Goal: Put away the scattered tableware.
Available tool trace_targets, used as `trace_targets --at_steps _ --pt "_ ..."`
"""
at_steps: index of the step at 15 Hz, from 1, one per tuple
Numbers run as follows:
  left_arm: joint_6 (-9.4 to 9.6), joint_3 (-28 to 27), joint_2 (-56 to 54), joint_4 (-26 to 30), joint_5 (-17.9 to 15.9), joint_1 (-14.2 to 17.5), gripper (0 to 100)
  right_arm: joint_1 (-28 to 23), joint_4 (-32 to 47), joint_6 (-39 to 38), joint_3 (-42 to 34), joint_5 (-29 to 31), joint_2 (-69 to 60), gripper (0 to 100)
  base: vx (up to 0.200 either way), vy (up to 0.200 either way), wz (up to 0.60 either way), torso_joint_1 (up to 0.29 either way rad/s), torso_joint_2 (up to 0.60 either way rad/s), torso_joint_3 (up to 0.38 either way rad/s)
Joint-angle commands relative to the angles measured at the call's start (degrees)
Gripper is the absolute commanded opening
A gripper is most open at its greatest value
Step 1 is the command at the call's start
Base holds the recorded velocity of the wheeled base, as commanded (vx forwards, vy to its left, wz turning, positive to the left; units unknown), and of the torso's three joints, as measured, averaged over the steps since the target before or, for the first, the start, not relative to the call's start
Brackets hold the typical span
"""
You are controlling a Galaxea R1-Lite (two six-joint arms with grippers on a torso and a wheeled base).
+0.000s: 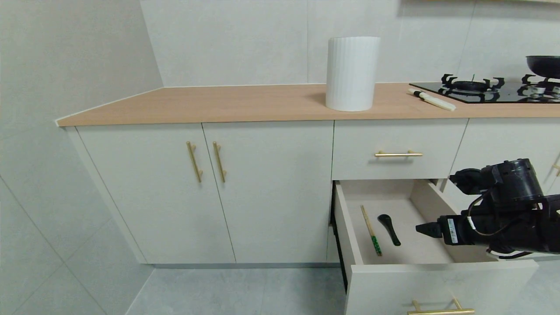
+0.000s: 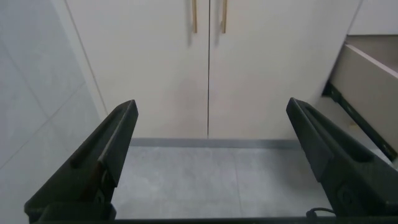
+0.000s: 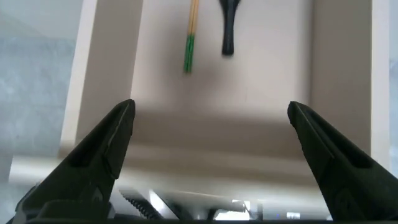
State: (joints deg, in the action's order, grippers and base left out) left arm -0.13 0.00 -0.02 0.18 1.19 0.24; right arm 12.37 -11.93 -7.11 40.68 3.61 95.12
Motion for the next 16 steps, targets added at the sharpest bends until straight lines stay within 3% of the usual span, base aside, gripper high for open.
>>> trace_targets --at_steps 1,7,16 --pt "-0.04 0.00 0.02 -0.01 0.04 0.02 100 0.19 -0.02 0.08 -0.16 0.00 0.06 100 0.000 0.000 0.00 0.000 0.00 0.000" --pt "-0.04 0.00 0.02 -0.01 0.04 0.02 100 1.51 7.36 12.82 -5.17 -3.26 -6.09 100 0.000 0.000 0.00 0.000 0.00 0.000" --pt "-0.04 0.00 0.02 -0.01 0.04 0.02 100 10.74 15.45 13.35 -6.49 -3.26 -4.24 100 0.000 0.000 0.00 0.000 0.00 0.000"
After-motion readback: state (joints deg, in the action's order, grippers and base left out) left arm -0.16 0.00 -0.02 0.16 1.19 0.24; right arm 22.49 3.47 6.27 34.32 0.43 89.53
